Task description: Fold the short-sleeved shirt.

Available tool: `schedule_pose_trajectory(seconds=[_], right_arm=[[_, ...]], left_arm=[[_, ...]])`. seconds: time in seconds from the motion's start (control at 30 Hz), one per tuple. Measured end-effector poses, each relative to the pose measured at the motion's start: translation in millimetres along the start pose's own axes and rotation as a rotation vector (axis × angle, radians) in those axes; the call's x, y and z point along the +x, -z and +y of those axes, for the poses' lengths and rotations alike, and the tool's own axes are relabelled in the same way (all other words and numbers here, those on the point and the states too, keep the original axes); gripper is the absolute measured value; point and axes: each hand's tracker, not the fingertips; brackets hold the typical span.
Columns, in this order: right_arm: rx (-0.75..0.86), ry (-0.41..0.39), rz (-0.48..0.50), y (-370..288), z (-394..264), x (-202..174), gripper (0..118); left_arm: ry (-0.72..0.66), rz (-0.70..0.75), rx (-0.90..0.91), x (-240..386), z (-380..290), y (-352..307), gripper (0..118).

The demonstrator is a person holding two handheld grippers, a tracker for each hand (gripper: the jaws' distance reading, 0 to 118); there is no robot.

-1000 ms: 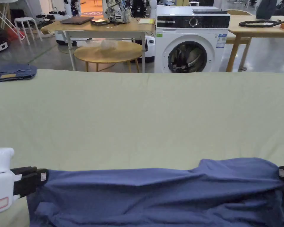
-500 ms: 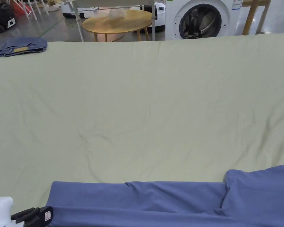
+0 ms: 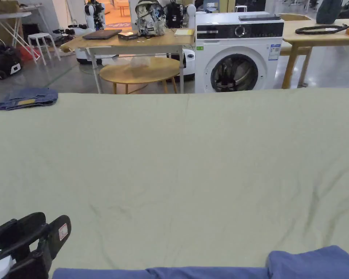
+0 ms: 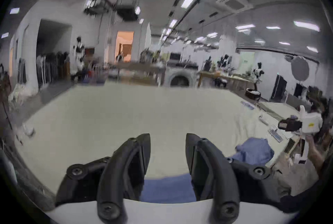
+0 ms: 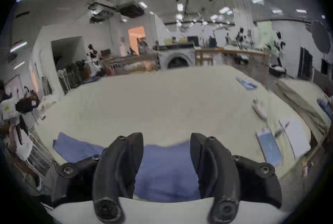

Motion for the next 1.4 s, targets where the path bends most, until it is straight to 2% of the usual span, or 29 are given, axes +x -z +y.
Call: schedule_pose_trajectory(seconds=[0.07,0.17,0.2,0.27,0.43,0.53,0.57,0.63,0.7,0.8,0.93,1.07,1.17,1.23,1.27,1.3,1.33,1.4], right_arm=[[0.013,-0.02,0.037,7.7,7.7,-15.4,53],[0.035,-0.058,0.05,17.7,8.9,-35.6,29],[0.029,-0.063,0.052,20.6,8.7,-41.2,16],[0.02,-0.062,0.061,24.1,6.3,-48.3,0],[0.011,-0.057,0.079,24.6,1.2,-59.8,0],[0.001,-0.059,0.084,24.0,0.8,-59.2,0],[-0.002,-0.061,0.085,21.1,0.3,-55.6,0],[-0.009,-0.067,0.089,17.3,-3.0,-51.7,0],[-0.03,-0.059,0.091,14.1,-7.5,-47.6,0],[-0.073,-0.03,0.087,15.5,-15.7,-43.0,0],[-0.11,0.003,0.093,18.1,-24.9,-32.8,0],[-0.13,-0.016,0.076,17.6,-30.1,-29.8,0],[-0.142,-0.008,0.069,18.7,-33.9,-26.1,0],[-0.151,-0.001,0.067,19.2,-35.6,-25.7,0],[-0.154,0.001,0.067,19.5,-36.4,-25.5,0],[-0.159,0.002,0.069,19.9,-36.9,-25.0,0],[-0.164,0.001,0.07,20.1,-37.0,-24.9,0],[-0.17,-0.012,0.067,19.3,-37.2,-26.4,0]], left_arm=[[0.046,0.019,0.035,24.1,11.8,1.8,38],[0.047,0.016,0.038,38.5,14.0,6.3,35],[0.032,-0.011,0.031,40.7,15.7,9.3,24],[-0.003,-0.048,-0.001,42.7,12.9,11.1,0],[-0.005,-0.027,0.001,34.4,9.8,5.8,0],[-0.083,-0.032,-0.113,7.3,9.3,3.2,0],[-0.118,-0.077,-0.163,-7.9,3.8,1.3,1],[-0.22,-0.146,-0.235,-36.7,-7.0,2.1,44],[-0.357,-0.151,-0.359,-67.5,-30.8,11.3,73],[-0.517,-0.156,-0.447,-106.7,-74.6,29.9,73],[-0.627,-0.133,-0.509,-144.2,-124.7,60.5,73],[-0.739,-0.112,-0.528,-161.7,-159.1,85.1,73],[-0.915,-0.253,-0.444,-148.9,-168.0,91.1,73],[-0.992,-0.306,-0.461,-138.6,-177.6,102.6,66],[-0.978,-0.3,-0.476,-136.8,-185.9,108.2,55],[-0.976,-0.289,-0.482,-132.9,-190.3,112.4,25],[-0.981,-0.28,-0.499,-129.6,-192.8,116.0,9],[-1.035,-0.259,-0.444,-129.4,-193.1,108.8,9]])
